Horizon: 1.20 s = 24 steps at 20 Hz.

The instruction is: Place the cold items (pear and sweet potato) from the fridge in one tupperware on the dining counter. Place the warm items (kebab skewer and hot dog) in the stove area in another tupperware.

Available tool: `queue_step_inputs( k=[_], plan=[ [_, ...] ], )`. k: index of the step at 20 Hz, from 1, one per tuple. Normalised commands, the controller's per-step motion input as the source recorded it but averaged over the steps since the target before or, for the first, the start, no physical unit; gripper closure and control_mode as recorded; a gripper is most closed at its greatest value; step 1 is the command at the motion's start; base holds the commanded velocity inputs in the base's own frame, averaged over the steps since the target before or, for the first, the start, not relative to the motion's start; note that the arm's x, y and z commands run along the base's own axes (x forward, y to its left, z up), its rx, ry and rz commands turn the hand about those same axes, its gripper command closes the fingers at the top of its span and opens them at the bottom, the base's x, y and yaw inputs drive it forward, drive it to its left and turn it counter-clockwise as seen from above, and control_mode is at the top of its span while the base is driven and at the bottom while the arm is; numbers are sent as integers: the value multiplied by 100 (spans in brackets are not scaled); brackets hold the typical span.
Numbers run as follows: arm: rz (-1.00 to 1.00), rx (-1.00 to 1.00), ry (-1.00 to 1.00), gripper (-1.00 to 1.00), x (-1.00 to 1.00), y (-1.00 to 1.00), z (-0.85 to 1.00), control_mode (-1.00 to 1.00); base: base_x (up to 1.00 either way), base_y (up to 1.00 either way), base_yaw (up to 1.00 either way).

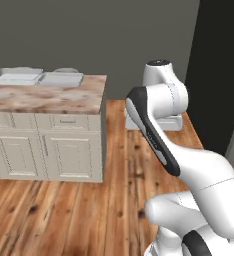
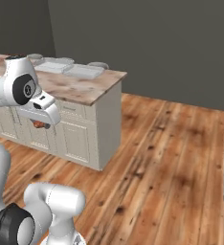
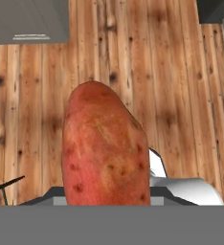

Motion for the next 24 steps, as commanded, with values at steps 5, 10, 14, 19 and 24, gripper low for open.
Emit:
queue_step_inputs(
  k=[5, 10, 14, 19, 24],
  plan=[
    [0, 0, 0, 100, 0, 0, 0, 100, 100, -18, 6],
    [0, 0, 0, 100, 0, 0, 0, 100, 100, -50, 26],
    [0, 0, 0, 100, 0, 0, 0, 100, 99, -72, 35],
    [0, 0, 0, 100, 0, 0, 0, 100, 91, -88, 31],
    [0, 0, 0, 100, 0, 0, 0, 100, 90, -90, 28]
  ],
)
